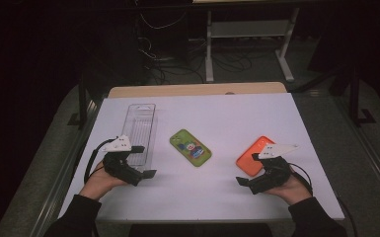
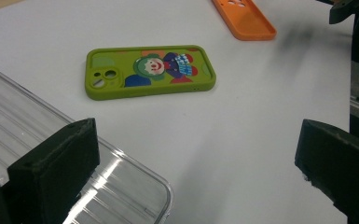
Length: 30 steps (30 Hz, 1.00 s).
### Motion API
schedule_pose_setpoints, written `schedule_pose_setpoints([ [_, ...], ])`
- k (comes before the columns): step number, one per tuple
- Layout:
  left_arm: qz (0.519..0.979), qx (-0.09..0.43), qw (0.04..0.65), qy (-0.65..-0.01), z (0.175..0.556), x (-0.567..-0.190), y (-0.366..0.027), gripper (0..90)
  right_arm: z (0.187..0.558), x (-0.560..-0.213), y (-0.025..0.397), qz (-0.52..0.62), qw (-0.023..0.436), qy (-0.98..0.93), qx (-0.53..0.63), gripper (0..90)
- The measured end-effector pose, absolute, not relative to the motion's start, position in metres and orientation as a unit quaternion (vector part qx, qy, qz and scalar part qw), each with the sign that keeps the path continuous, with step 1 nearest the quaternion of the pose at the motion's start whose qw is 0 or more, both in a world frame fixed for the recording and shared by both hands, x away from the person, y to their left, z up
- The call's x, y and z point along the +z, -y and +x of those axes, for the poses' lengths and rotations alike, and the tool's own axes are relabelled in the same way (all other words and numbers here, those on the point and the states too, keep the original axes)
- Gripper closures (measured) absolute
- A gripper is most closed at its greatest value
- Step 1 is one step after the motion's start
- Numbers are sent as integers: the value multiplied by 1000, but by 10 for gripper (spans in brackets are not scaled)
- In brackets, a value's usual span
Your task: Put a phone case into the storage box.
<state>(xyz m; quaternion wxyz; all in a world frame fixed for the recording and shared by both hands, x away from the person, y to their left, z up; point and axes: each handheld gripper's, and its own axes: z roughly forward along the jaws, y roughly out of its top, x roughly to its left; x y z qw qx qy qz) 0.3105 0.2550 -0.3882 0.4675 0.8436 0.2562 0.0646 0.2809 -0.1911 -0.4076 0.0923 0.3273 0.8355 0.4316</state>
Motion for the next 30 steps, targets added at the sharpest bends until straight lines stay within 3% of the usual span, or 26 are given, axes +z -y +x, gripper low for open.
schedule_pose_setpoints([
  [18,840,62,474,-257,311,-386,-256,0,302,-400,190,341,101,-838,413,0],
  [24,841,60,473,-257,311,-386,-256,0,312,-398,188,353,103,-840,399,66],
  [30,840,59,475,-257,311,-387,-255,0,327,-402,186,377,89,-846,367,227],
])
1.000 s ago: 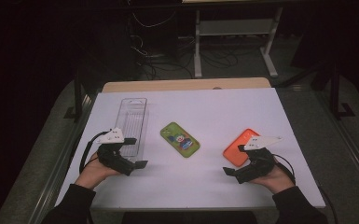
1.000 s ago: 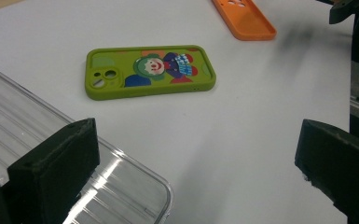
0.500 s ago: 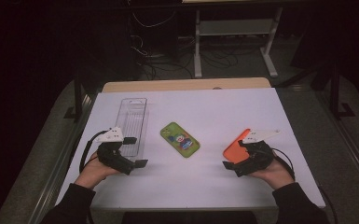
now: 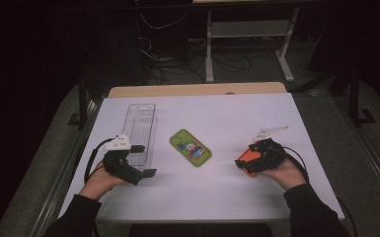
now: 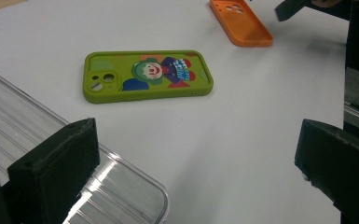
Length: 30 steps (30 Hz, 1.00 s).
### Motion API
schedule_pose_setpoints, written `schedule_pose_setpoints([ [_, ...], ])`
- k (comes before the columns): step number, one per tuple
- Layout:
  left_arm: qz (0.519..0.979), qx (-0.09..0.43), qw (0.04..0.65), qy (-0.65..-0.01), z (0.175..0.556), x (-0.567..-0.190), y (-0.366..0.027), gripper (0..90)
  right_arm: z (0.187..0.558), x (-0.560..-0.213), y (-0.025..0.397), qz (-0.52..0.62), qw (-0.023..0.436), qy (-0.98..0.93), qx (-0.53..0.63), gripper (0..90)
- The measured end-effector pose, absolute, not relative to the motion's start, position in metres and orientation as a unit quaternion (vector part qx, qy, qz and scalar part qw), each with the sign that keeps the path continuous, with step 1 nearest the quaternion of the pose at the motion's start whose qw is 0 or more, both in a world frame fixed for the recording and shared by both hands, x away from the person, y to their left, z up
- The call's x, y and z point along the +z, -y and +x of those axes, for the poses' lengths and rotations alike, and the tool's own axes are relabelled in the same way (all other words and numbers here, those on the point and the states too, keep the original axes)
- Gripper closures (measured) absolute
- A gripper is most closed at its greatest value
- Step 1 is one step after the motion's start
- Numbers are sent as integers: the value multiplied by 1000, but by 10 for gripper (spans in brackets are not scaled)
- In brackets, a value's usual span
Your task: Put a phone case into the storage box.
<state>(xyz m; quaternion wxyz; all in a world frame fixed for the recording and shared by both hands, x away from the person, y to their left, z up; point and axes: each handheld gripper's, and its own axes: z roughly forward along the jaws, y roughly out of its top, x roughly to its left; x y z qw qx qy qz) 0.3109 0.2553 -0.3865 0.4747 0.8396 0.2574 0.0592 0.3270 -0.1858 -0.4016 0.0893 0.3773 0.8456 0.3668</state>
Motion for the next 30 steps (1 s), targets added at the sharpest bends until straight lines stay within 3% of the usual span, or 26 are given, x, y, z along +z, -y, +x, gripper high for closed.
schedule_pose_setpoints([
  [1,839,59,476,-259,311,-386,-255,0,333,-403,185,376,89,-847,365,308],
  [3,840,60,475,-257,311,-386,-256,0,336,-404,185,374,91,-850,360,345],
  [4,838,59,476,-260,311,-387,-256,0,340,-404,182,382,84,-850,351,428],
  [7,838,60,475,-260,311,-387,-256,0,347,-405,178,382,81,-853,346,549],
  [8,838,60,475,-260,311,-387,-256,0,347,-405,178,382,81,-853,346,549],
  [9,840,60,473,-260,311,-387,-256,0,350,-406,174,384,76,-857,335,623],
  [10,840,60,473,-260,311,-387,-256,0,350,-406,174,384,76,-857,335,623],
  [11,841,59,471,-260,311,-387,-256,0,355,-408,169,384,72,-860,327,703],
  [16,841,58,472,-260,311,-387,-256,0,365,-413,159,381,68,-868,311,878],
  [30,842,57,468,-261,312,-387,-256,0,374,-429,144,371,59,-892,251,883],
])
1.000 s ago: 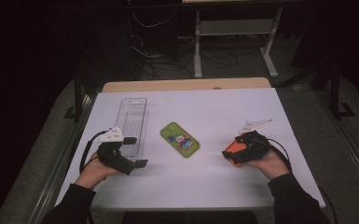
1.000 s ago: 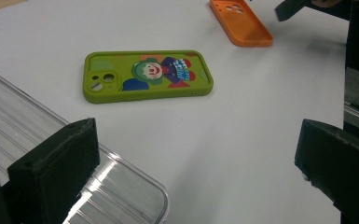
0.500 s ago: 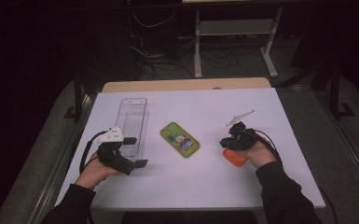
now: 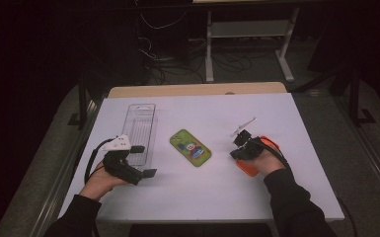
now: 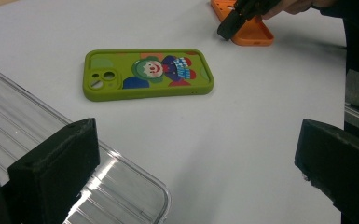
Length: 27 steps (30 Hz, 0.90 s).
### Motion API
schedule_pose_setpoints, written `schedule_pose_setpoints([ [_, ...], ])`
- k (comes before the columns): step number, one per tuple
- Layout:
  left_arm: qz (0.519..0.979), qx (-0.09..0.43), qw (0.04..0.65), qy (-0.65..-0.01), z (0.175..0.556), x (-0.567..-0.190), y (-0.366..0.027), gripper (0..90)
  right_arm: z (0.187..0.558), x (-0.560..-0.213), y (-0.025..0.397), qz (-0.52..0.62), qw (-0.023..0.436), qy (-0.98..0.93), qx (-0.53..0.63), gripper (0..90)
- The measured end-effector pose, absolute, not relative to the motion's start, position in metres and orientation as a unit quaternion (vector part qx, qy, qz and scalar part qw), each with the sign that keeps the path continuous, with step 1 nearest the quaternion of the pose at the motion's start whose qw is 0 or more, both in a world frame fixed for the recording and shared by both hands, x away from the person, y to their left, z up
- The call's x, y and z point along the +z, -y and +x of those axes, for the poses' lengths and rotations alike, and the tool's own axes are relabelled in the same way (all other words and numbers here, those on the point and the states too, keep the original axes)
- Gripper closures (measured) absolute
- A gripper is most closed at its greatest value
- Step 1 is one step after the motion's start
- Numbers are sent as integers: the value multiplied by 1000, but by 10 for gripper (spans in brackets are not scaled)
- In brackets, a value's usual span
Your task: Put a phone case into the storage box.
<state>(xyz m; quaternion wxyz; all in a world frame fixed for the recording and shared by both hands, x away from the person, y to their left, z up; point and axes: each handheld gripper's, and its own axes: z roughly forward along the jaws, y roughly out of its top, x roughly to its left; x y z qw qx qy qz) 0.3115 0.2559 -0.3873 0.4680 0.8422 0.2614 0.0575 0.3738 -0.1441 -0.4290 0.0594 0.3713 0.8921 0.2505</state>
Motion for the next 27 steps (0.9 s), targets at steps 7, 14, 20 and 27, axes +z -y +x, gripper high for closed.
schedule_pose_setpoints([
  [7,838,55,473,-268,311,-387,-256,0,372,-430,144,369,58,-896,240,883],
  [14,840,54,469,-266,311,-388,-256,0,363,-428,148,373,57,-897,231,883],
  [20,837,53,474,-267,311,-388,-256,0,350,-427,157,374,56,-899,222,883],
  [27,837,54,476,-265,311,-388,-255,0,338,-426,175,379,60,-897,218,884],
])
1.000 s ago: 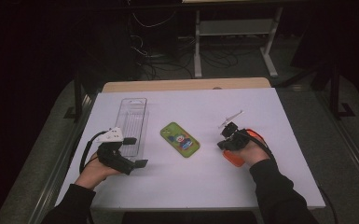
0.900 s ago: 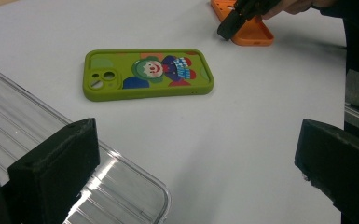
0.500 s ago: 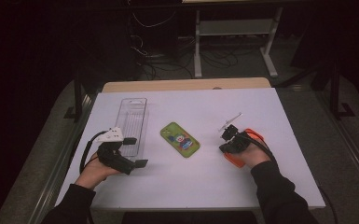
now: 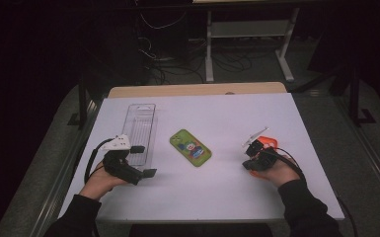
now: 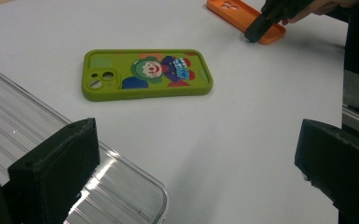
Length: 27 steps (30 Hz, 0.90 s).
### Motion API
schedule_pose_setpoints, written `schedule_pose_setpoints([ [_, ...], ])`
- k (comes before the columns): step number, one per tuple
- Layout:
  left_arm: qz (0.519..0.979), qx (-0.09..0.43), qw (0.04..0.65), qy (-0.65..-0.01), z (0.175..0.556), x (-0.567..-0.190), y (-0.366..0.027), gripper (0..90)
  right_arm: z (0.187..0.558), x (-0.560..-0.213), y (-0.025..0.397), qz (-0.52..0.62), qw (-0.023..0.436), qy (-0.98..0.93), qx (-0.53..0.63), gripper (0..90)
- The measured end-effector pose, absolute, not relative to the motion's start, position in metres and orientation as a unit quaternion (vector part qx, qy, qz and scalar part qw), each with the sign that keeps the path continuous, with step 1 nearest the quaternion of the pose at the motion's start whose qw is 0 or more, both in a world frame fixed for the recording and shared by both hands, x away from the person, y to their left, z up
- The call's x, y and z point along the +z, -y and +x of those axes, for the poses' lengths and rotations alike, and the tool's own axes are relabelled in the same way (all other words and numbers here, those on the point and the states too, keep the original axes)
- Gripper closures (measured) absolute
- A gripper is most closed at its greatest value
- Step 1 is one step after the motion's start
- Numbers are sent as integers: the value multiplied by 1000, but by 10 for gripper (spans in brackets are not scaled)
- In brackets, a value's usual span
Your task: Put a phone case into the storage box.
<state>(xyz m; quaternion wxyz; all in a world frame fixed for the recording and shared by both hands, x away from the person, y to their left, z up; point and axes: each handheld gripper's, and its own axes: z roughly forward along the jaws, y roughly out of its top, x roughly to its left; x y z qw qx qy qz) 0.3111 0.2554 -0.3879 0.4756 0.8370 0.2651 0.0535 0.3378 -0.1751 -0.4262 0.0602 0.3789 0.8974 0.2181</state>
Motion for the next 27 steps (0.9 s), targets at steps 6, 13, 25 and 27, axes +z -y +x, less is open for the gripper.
schedule_pose_setpoints([
  [6,838,53,475,-265,311,-388,-256,0,329,-425,197,400,58,-890,212,884],
  [13,840,52,472,-262,311,-388,-255,0,325,-425,225,422,69,-880,209,884],
  [25,842,50,471,-260,311,-389,-253,0,323,-413,239,428,85,-860,264,881],
  [27,843,51,469,-259,311,-389,-252,0,320,-406,235,419,92,-854,294,835],
])
